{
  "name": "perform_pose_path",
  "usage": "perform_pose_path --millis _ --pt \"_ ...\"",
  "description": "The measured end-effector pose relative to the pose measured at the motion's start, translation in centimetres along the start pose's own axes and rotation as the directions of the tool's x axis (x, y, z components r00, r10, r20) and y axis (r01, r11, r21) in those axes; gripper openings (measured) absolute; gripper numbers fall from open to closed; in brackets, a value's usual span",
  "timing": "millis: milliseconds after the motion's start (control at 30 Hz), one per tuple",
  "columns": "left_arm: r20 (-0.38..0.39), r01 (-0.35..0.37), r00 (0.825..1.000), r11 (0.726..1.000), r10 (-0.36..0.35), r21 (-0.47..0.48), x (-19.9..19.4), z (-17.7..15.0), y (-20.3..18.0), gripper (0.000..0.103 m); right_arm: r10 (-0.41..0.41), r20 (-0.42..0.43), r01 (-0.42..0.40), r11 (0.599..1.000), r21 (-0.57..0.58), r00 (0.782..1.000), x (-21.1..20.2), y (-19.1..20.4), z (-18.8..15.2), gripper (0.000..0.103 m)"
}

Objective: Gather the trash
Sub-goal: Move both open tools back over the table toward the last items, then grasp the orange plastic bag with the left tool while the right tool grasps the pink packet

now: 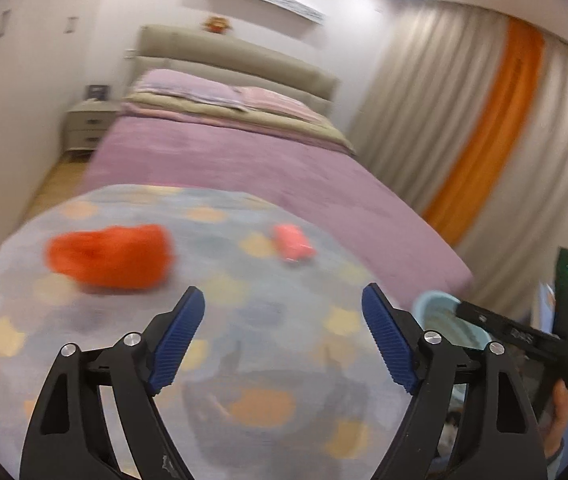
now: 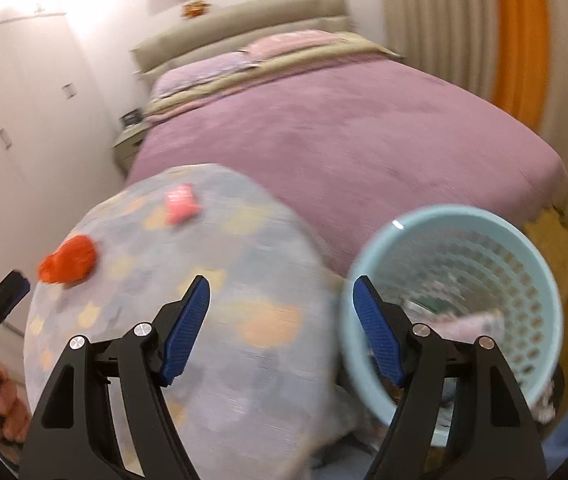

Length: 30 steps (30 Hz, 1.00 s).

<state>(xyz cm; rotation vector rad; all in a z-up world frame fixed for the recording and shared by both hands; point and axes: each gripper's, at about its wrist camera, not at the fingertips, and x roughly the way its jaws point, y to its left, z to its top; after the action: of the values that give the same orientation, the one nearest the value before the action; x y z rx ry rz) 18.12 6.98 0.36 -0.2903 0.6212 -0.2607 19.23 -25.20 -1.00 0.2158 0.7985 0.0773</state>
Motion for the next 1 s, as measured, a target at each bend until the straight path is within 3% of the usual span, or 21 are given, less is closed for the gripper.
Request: perform_pose_path --millis 267,533,833,933,1000 --pt "0.024 -0.184 0.982 0.978 0.187 -0.093 -0.6 2.6 7.4 0.085 0.099 -0.027 -0.101 0.991 -0.087 0.995 3.0 6.9 0.4 0.071" --pt "-0.057 -0.211 0.977 0.97 0.205 -0.124 3.5 4.8 11.3 0.087 0.121 -0.06 -0.126 0.988 -0.095 0.991 6.1 10.1 0.5 0.071" --pt "-0.118 -0.247 0.965 0.963 0.234 -0.11 7.3 2.7 11.9 0.087 0.099 -0.071 -0.108 0.982 -0.152 0.993 8.9 11.8 1.4 0.071" --pt "-0.113 -0.253 0.964 0.963 0.242 -0.097 7.6 2.3 11.8 0.085 0.102 -0.065 -0.112 0.98 -0.167 0.993 9.9 12.2 2.1 0.071" --pt "-0.108 -0.268 0.96 0.961 0.259 -0.076 7.6 2.3 11.7 0.076 0.098 -0.062 -0.107 0.98 -0.165 0.993 11.1 12.4 2.6 0.073"
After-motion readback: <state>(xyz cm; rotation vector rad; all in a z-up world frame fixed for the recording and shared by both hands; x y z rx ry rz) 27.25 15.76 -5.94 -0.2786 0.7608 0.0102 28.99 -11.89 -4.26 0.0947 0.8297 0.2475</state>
